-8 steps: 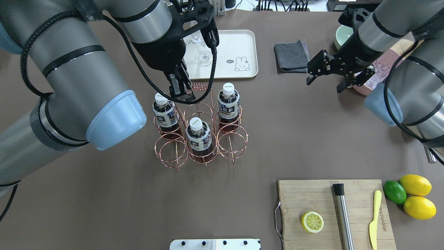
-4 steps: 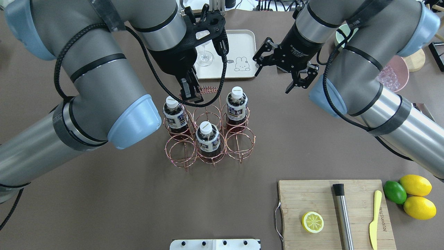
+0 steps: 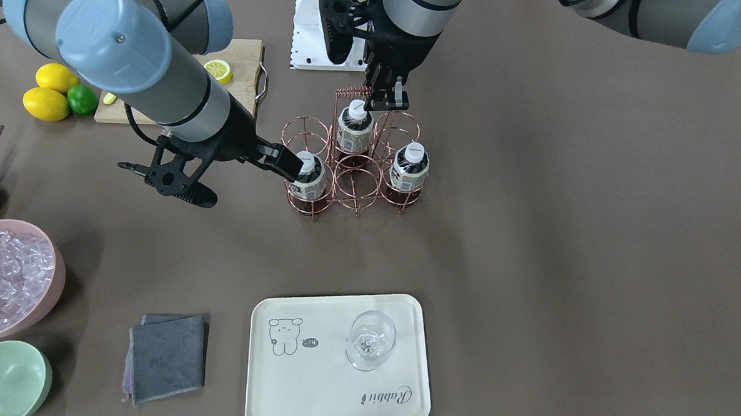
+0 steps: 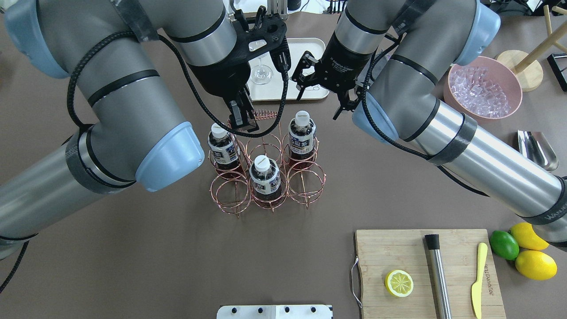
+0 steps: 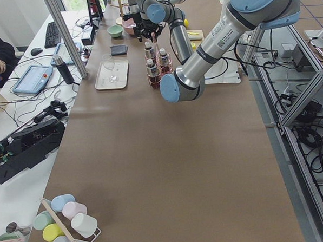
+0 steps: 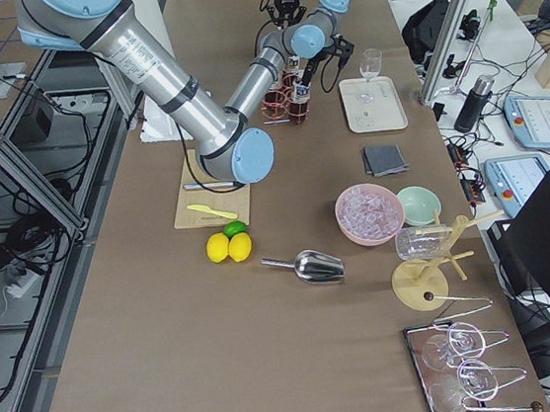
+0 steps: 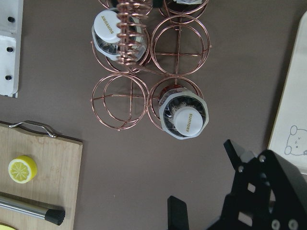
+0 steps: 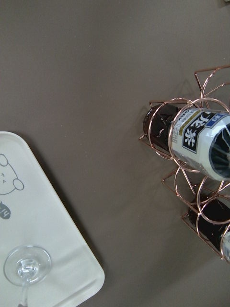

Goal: Take tea from basket to plate

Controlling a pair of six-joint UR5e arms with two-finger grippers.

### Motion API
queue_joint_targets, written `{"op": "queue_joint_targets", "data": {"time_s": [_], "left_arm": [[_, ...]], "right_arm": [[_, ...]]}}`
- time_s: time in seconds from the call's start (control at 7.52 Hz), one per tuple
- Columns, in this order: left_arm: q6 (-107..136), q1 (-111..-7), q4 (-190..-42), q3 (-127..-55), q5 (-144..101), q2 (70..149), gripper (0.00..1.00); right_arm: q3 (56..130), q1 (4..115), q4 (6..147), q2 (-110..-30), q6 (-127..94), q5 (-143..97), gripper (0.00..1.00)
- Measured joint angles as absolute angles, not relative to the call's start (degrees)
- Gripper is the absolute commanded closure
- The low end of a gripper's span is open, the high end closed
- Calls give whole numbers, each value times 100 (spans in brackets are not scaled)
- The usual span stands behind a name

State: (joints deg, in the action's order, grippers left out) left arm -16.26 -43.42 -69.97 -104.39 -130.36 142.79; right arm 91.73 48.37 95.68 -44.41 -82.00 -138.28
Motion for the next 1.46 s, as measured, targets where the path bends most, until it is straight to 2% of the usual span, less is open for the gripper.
{"op": "queue_joint_targets", "data": {"time_s": [0.27,0.53,0.67,0.8,0.93,1.46], "left_arm": [[-1630,-4342,-6996,-10442,-13034,14261,100],[-1634,-4342,-6996,-10448,-13034,14254,100],[-1634,-4342,-6996,-10449,-13034,14251,100],[-1635,-4342,-6996,-10451,-13034,14249,100],[-1635,-4345,-6996,-10455,-13034,14248,100],[-1635,-4343,-6996,-10487,-13034,14195,100]], "right_arm": [[9058,4729,9669,-4302,-8203,-13806,31],[9041,4656,9787,-4252,-8201,-13790,33],[9038,4607,9801,-4244,-8200,-13771,44],[9032,4568,9806,-4244,-8200,-13745,75],[9033,4547,9808,-4244,-8196,-13731,100],[9191,4556,9988,-4258,-8164,-13813,100]]}}
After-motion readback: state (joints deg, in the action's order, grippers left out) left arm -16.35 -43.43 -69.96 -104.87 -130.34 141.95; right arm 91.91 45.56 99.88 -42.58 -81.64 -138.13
